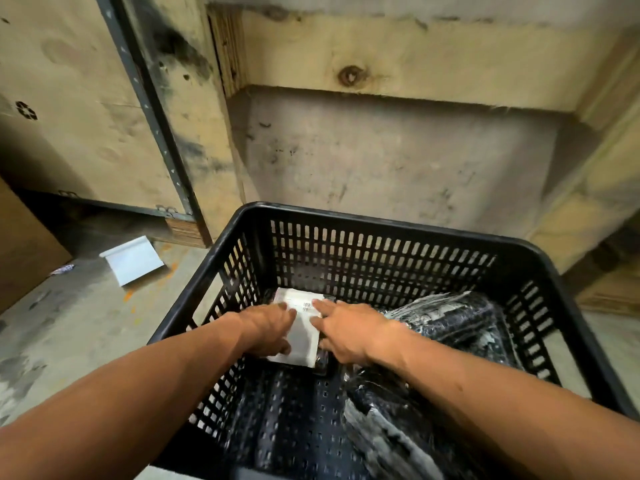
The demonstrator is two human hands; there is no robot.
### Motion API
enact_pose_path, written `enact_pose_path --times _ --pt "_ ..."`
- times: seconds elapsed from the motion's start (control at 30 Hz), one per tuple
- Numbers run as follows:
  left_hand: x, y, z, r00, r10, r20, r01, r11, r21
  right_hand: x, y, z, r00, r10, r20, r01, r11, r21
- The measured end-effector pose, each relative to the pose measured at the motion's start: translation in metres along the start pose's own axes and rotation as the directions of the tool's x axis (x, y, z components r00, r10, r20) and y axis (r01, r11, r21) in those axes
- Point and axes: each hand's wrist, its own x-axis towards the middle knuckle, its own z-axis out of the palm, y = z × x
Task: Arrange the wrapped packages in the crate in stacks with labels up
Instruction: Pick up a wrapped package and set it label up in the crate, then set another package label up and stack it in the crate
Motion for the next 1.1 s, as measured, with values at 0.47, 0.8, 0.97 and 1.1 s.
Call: enact_pose_path --times 0.47,0.8,0.97,1.1 --pt "-0.041 0.106 -0.049 0.821 0.332 -0.464 -0.488 0.831 -0.269 -0.169 0.103 -0.041 0.970 0.115 -0.212 -0.088 0.987 0.132" --pt "-0.036 0.154 -0.050 0.873 0.252 -0.419 -0.452 0.742 -0.496 -0.174 0.137 -0.016 0.974 0.143 -0.178 -0.120 0.983 0.138" --pt "-0.027 0.137 -0.050 0.806 0.197 -0.558 -0.491 0.749 -0.444 -0.158 0.139 -0.015 0.924 0.199 -0.326 -0.133 0.968 0.215" --pt "-0.017 0.116 -0.041 0.774 0.185 -0.606 -0.487 0.786 -0.382 -0.143 0.137 -0.014 0.858 0.232 -0.458 -0.057 0.929 0.365"
